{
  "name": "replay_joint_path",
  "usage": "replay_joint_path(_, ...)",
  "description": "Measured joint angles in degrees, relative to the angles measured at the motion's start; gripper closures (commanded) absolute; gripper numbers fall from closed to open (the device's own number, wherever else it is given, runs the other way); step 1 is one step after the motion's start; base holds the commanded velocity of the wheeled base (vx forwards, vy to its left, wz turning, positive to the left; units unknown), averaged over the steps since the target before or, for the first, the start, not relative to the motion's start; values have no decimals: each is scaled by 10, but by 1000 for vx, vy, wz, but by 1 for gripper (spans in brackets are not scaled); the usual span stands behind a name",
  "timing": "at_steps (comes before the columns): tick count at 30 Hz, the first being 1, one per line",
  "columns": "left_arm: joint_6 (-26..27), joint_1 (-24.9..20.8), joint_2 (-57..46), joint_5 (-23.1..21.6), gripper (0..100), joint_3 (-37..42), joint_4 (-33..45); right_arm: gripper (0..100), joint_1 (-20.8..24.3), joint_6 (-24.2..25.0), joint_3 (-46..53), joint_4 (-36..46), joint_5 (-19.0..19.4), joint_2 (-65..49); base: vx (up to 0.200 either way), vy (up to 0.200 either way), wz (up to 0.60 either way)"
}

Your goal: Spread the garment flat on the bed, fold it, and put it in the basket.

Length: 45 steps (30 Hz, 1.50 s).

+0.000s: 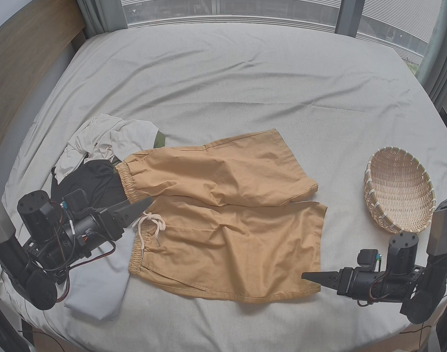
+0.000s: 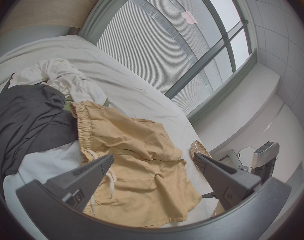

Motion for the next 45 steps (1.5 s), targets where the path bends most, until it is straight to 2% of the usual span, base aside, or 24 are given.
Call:
replay_joint_path(7, 8, 18, 20, 0, 0, 21, 0, 0, -11, 5, 1, 45, 0, -46, 0, 0, 0)
replay_joint_path(17, 37, 21, 44, -1, 0, 79, 1, 0, -68, -13, 1, 48, -13, -64, 0, 0, 0)
replay_joint_path(25, 36, 20, 76, 30, 0, 119, 1, 0, -66, -25, 1, 42, -34, -64, 0, 0, 0)
replay_joint_path(45, 32, 20, 163, 31, 0, 129, 0, 0, -61, -30, 1, 41, -49, -64, 0, 0, 0)
